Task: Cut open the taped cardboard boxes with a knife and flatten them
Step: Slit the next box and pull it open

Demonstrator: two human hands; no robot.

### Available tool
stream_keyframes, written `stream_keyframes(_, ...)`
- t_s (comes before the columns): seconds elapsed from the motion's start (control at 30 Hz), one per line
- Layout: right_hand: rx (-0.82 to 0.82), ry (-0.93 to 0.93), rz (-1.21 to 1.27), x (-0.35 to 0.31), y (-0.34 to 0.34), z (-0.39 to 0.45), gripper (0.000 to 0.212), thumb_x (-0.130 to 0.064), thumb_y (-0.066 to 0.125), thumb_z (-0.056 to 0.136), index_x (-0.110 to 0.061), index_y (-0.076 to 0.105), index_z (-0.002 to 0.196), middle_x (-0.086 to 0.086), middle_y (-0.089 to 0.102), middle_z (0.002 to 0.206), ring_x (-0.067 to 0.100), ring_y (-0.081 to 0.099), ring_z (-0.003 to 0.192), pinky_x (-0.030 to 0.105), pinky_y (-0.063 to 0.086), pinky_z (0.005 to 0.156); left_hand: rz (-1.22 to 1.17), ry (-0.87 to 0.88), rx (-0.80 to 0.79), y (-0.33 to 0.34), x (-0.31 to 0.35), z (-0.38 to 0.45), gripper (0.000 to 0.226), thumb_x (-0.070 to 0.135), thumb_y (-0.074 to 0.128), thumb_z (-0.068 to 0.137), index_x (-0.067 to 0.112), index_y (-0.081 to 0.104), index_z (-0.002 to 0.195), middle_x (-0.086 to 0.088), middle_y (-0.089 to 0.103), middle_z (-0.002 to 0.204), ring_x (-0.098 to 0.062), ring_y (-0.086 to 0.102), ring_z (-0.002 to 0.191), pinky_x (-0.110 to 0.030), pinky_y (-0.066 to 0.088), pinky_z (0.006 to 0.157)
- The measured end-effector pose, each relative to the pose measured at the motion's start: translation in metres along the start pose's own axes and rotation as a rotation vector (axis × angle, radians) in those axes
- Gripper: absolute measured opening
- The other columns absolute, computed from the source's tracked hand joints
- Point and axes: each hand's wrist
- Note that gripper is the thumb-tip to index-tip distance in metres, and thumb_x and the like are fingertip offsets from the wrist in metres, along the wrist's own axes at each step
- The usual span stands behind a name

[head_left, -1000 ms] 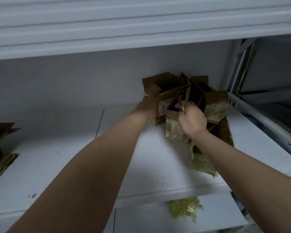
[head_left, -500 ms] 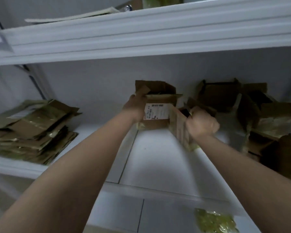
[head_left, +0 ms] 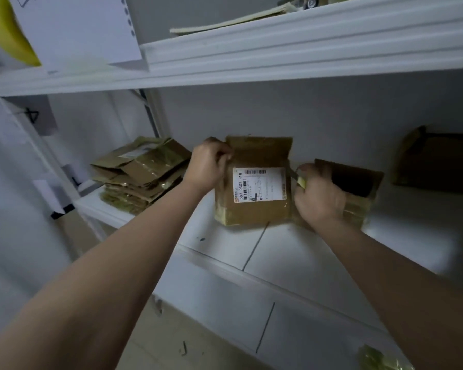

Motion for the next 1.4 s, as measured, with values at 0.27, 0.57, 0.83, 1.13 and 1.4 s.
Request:
stream_keyframes(0.27, -0.067, 0.084, -0.246, 0.026, 0.009, 0.009, 0.039, -0.024, 0.055, 0.092, -0.026, 0.041, 0.128, 0.009, 0.048, 0.116, 0.030, 0.060, 0.089, 0.031, 0.038, 0.058, -0.083, -0.257, 0.018, 0.004, -0.018, -0.014, 0.011, 0.006, 0.062, 0.090, 0.008, 0.072, 0.093, -0.008, 0.067, 0.100, -0.020, 0.062, 0.092, -0.031, 0.050, 0.085)
stream_keyframes(0.57, 0.007, -0.187, -0.150, 0.009, 0.010, -0.007, 0.051, -0.017, 0.063, 0.085, -0.020, 0.043, 0.131, 0.012, 0.041, 0.133, 0.035, 0.061, 0.085, 0.030, 0.037, 0.059, 0.174, -0.365, -0.327, 0.019, -0.032, -0.027, 0.058, 0.049, 0.053, 0.092, 0.017, 0.047, 0.141, -0.024, 0.025, 0.154, -0.040, -0.008, 0.147, -0.056, 0.007, 0.119)
stream_keyframes(0.83, -0.355, -0.051, -0.096, 0.017, 0.040, -0.014, 0.043, -0.017, 0.057, 0.087, -0.018, 0.044, 0.128, 0.009, 0.057, 0.119, 0.029, 0.059, 0.103, 0.032, 0.045, 0.077, 0.172, -0.328, -0.801, 0.044, -0.019, -0.048, 0.089, 0.055, 0.064, 0.083, 0.034, 0.014, 0.154, -0.005, 0.002, 0.163, -0.042, -0.016, 0.144, -0.062, 0.003, 0.115)
stream_keyframes(1.13, -0.352, 0.272, 0.383, 0.022, 0.064, -0.001, 0.034, 0.001, 0.048, 0.087, 0.002, 0.044, 0.120, 0.022, 0.053, 0.117, 0.040, 0.057, 0.104, 0.034, 0.044, 0.077, 0.052, -0.263, -0.860, 0.035, -0.027, -0.045, 0.089, 0.045, 0.072, 0.081, 0.034, 0.020, 0.152, -0.002, 0.007, 0.162, -0.035, -0.015, 0.146, -0.054, 0.001, 0.117)
stream_keyframes(1.4, -0.290, 0.365, 0.521, 0.019, 0.090, -0.018, 0.020, -0.010, 0.046, 0.084, -0.002, 0.063, 0.090, 0.017, 0.066, 0.089, 0.033, 0.060, 0.083, 0.028, 0.038, 0.067, 0.066, -0.252, -0.842, 0.037, -0.026, -0.048, 0.086, 0.047, 0.069, 0.083, 0.036, 0.019, 0.152, 0.000, 0.006, 0.163, -0.034, -0.016, 0.146, -0.056, -0.001, 0.117)
Point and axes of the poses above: each hand's wrist, its own z-axis towards the middle knuckle, its own y-axis out of the palm, x = y × z
